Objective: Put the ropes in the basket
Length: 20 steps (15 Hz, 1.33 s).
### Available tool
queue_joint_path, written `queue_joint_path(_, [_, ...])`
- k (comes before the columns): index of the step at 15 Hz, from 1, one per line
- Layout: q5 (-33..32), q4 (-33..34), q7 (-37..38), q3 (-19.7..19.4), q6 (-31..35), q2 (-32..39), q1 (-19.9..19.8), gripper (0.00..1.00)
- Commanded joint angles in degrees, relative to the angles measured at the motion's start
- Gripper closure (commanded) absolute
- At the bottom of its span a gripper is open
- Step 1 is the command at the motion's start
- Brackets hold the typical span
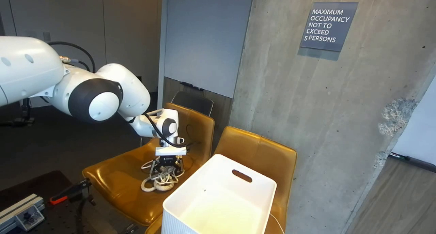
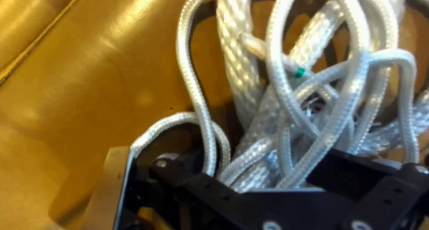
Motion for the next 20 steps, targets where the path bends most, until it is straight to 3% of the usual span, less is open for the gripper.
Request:
queue_joint_path(1, [0.84, 5.46, 0.06, -1.7, -2.7, 4.05, 0.72, 0.62])
queue_joint_path(5, [-0.27, 4.75, 0.88, -1.36, -4.05, 2.16, 0.29, 0.92])
queue_joint_path(7, [-0.66, 1.47, 1.75, -1.49, -3.88, -1.2, 0.55, 1.0])
queue_joint_path(15, [-1.71, -16.37, 5.31, -1.4, -2.52, -21.49, 1.79, 1.0])
queue_joint_path(20, [-0.84, -21.79, 6.96, -1.31, -3.59, -34.05, 1.94, 1.0])
